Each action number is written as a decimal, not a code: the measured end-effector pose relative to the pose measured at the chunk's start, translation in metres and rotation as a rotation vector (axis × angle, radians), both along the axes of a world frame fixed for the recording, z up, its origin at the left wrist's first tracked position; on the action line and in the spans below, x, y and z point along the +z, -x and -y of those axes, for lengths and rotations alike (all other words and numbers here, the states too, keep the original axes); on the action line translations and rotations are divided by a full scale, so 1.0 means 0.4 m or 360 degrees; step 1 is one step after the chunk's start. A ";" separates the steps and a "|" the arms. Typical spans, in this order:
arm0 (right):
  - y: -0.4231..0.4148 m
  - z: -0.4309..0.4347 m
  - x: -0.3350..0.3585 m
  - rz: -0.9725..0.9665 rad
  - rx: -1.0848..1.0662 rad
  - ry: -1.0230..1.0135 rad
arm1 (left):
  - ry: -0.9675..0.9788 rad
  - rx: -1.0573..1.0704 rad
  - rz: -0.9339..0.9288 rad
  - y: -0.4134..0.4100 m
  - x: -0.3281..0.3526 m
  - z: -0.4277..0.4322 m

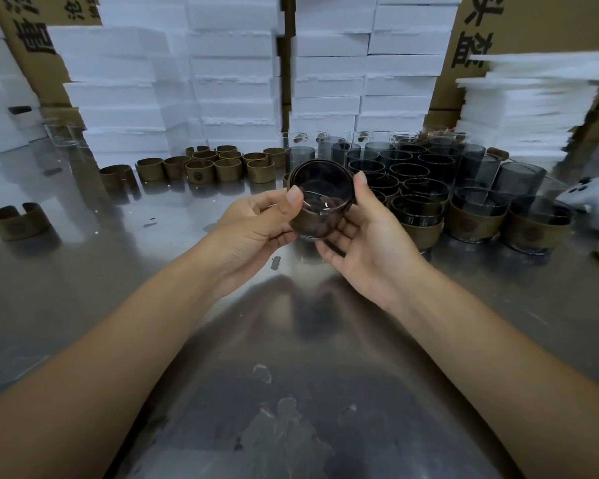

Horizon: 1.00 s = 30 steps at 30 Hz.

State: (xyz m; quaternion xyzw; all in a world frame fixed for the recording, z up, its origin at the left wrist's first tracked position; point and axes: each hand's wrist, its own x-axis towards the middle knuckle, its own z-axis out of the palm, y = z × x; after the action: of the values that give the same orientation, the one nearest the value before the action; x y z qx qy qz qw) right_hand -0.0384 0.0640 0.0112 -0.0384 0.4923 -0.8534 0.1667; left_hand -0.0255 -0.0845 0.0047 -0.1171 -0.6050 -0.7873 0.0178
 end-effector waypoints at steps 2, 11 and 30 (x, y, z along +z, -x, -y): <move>0.002 -0.002 0.000 0.0031 0.0030 0.0059 | -0.0022 0.0008 -0.0018 0.001 0.000 0.000; 0.004 -0.005 0.003 0.0134 0.0052 0.0179 | -0.0025 -0.0008 -0.0082 0.000 0.003 0.004; 0.002 -0.005 0.009 0.0057 0.0173 -0.0029 | 0.0313 0.0219 -0.0233 -0.010 0.018 -0.002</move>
State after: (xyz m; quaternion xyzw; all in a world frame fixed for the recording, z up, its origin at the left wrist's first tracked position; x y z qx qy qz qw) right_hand -0.0391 0.0661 0.0148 -0.0483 0.4943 -0.8391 0.2218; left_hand -0.0215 -0.0835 0.0118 -0.1337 -0.6830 -0.7105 0.1044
